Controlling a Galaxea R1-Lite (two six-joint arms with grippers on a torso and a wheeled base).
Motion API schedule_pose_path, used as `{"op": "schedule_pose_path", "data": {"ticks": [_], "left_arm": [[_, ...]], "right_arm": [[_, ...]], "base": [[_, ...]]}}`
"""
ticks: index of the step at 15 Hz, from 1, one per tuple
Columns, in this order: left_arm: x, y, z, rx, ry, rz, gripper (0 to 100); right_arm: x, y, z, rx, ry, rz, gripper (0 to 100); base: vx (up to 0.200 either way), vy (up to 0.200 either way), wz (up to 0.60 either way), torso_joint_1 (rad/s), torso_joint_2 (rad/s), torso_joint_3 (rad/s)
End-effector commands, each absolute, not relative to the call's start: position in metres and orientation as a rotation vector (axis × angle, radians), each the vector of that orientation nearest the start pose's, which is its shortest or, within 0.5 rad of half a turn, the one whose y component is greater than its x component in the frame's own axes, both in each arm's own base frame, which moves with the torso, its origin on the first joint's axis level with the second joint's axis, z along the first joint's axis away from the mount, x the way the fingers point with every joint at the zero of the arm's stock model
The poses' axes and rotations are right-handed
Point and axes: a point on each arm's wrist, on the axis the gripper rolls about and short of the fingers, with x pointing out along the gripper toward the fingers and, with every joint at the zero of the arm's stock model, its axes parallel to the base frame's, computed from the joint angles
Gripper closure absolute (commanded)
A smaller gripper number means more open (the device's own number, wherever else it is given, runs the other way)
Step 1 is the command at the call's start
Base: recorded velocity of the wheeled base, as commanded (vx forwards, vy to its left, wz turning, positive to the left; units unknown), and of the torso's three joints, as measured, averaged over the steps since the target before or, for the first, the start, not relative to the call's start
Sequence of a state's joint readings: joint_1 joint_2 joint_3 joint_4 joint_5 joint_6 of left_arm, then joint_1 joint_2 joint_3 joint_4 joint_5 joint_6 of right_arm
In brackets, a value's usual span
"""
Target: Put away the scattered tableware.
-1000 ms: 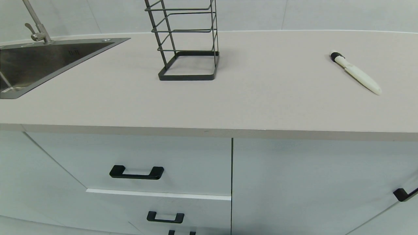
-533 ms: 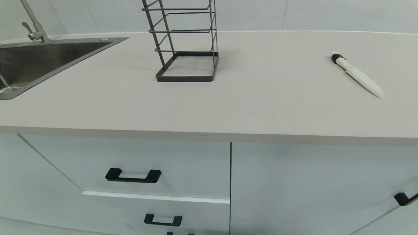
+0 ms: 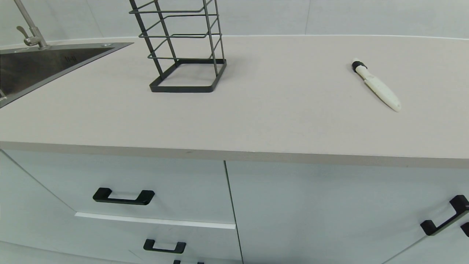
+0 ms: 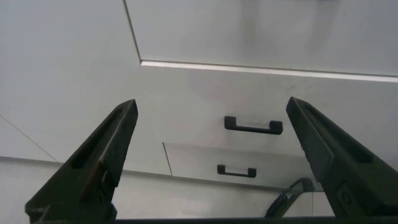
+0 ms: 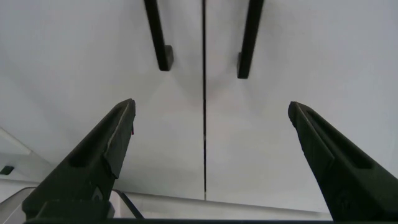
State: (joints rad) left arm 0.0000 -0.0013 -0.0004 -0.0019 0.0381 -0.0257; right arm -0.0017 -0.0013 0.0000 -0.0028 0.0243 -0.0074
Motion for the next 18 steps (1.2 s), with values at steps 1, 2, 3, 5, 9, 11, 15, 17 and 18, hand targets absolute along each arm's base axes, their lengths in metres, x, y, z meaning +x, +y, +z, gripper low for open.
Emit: {"op": "schedule_pose_path", "data": {"ticks": [1, 2, 3, 5, 9, 11, 15, 17, 18], "left_arm": [[-0.0228, 0.0009, 0.0756, -0.025, -0.002, 0.038, 0], [-0.0228, 0.0009, 0.0756, -0.026, -0.002, 0.038, 0], [-0.0228, 0.0009, 0.0756, -0.026, -0.002, 0.038, 0], [-0.0228, 0.0009, 0.0756, -0.026, -0.002, 0.038, 0], [-0.0228, 0.0009, 0.0756, -0.028, -0.002, 0.038, 0], [-0.0228, 0.0009, 0.0756, -0.029, -0.002, 0.038, 0], [-0.0228, 0.0009, 0.0756, -0.026, -0.002, 0.038, 0], [-0.0228, 0.0009, 0.0756, -0.025, -0.002, 0.038, 0], [-0.0228, 0.0009, 0.0756, -0.025, -0.002, 0.038, 0]], "right_arm": [[-0.0228, 0.0006, 0.0758, -0.008, -0.003, 0.023, 0], [-0.0228, 0.0006, 0.0758, -0.008, -0.003, 0.023, 0], [-0.0228, 0.0006, 0.0758, -0.008, -0.003, 0.023, 0], [-0.0228, 0.0006, 0.0758, -0.009, -0.003, 0.025, 0], [-0.0228, 0.0006, 0.0758, -0.011, -0.003, 0.025, 0], [-0.0228, 0.0006, 0.0758, -0.009, -0.003, 0.025, 0], [-0.0228, 0.0006, 0.0758, -0.009, -0.003, 0.023, 0], [-0.0228, 0.0006, 0.0758, -0.009, -0.003, 0.023, 0], [-0.0228, 0.0006, 0.0758, -0.009, -0.003, 0.023, 0]], "base": [[0.200, 0.000, 0.00, 0.002, 0.00, 0.002], [0.000, 0.000, 0.00, 0.000, 0.00, 0.000], [0.000, 0.000, 0.00, 0.000, 0.00, 0.000], [0.000, 0.000, 0.00, 0.000, 0.00, 0.000], [0.000, 0.000, 0.00, 0.000, 0.00, 0.000], [0.000, 0.000, 0.00, 0.000, 0.00, 0.000], [0.000, 0.000, 0.00, 0.032, -0.05, -0.007], [0.000, 0.000, 0.00, 0.200, -0.09, -0.063], [0.000, 0.000, 0.00, 0.251, -0.02, -0.115]]}}
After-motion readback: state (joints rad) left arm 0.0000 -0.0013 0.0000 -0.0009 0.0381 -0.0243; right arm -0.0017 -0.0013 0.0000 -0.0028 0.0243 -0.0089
